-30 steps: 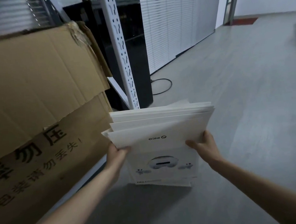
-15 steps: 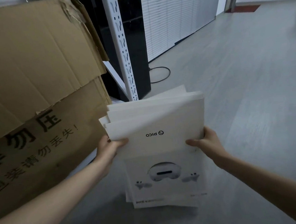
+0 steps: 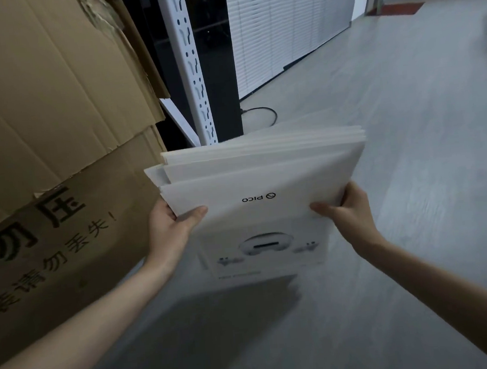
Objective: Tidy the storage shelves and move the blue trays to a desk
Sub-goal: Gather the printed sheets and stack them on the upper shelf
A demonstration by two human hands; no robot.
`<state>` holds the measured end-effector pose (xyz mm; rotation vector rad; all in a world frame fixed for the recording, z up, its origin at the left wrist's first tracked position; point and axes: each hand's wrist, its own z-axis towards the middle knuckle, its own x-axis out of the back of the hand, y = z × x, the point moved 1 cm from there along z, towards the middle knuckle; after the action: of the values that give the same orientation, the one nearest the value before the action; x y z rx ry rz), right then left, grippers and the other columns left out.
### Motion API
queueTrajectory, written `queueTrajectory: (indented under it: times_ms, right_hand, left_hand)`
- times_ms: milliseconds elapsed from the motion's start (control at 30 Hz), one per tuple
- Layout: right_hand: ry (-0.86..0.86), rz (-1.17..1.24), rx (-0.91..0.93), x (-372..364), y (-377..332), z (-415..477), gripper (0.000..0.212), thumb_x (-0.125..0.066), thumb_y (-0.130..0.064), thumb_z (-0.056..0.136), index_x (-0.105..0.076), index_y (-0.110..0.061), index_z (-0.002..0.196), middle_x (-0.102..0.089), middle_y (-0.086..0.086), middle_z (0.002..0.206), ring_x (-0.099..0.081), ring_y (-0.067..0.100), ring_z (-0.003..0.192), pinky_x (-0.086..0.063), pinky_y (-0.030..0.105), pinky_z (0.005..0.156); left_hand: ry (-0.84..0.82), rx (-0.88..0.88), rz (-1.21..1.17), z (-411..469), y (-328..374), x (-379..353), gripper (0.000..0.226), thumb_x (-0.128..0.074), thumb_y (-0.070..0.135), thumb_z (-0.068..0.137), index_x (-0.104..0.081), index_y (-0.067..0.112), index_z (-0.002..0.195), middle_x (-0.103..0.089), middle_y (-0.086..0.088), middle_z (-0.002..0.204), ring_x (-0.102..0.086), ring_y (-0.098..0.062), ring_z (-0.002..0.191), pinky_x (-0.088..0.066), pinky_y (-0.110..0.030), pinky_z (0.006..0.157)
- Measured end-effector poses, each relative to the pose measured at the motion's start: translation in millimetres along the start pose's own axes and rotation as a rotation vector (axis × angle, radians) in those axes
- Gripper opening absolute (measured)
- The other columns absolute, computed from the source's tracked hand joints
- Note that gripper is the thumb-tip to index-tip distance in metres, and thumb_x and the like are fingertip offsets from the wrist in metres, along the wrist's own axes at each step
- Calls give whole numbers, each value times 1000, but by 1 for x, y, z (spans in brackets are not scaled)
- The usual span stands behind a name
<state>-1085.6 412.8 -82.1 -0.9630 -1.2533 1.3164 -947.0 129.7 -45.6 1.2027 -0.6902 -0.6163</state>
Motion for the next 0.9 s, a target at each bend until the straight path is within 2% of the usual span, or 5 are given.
queueTrajectory:
  times_ms: [333,567,667,800,900]
  right_hand:
    - [-168,53,-250,-11,37,-8,41,-76,-4,80,-64,-13,118,-73,-4,109,-69,11,99,-53,14,68]
    - [40,194,-92,-26,-26,2,42,-67,-11,85,-48,-14,122,-61,-1,108,-62,12,94,-49,24,70]
    - [41,200,-110,-32,-35,0,39,-63,-29,92,-45,-16,124,-58,-5,106,-59,6,90,-45,20,68]
    - [168,193,-202,-36,-40,9,41,-59,-56,89,-50,-17,101,-52,-7,90,-52,8,79,-38,26,65]
    - [258,182,-177,-39,-35,13,34,-61,-49,90,-50,-17,85,-50,-5,82,-48,11,73,-39,29,65]
  left_hand:
    - [-209,284,-52,3,-30,-4,54,-76,35,75,-61,20,125,-72,2,119,-66,-18,114,-46,-48,106]
    - [117,277,-226,19,-5,-28,52,-67,66,69,-54,28,102,-64,-1,107,-62,-25,106,-45,-49,103]
    - [188,338,-259,27,13,-37,64,-58,82,66,-53,22,87,-57,-3,88,-57,-20,83,-46,-37,80]
    - [282,359,-189,27,8,-43,28,-67,46,81,-55,21,84,-62,-2,91,-59,-21,84,-46,-35,76]
    - [282,260,-119,24,4,-42,24,-63,41,87,-59,20,96,-63,1,97,-59,-21,92,-44,-33,77]
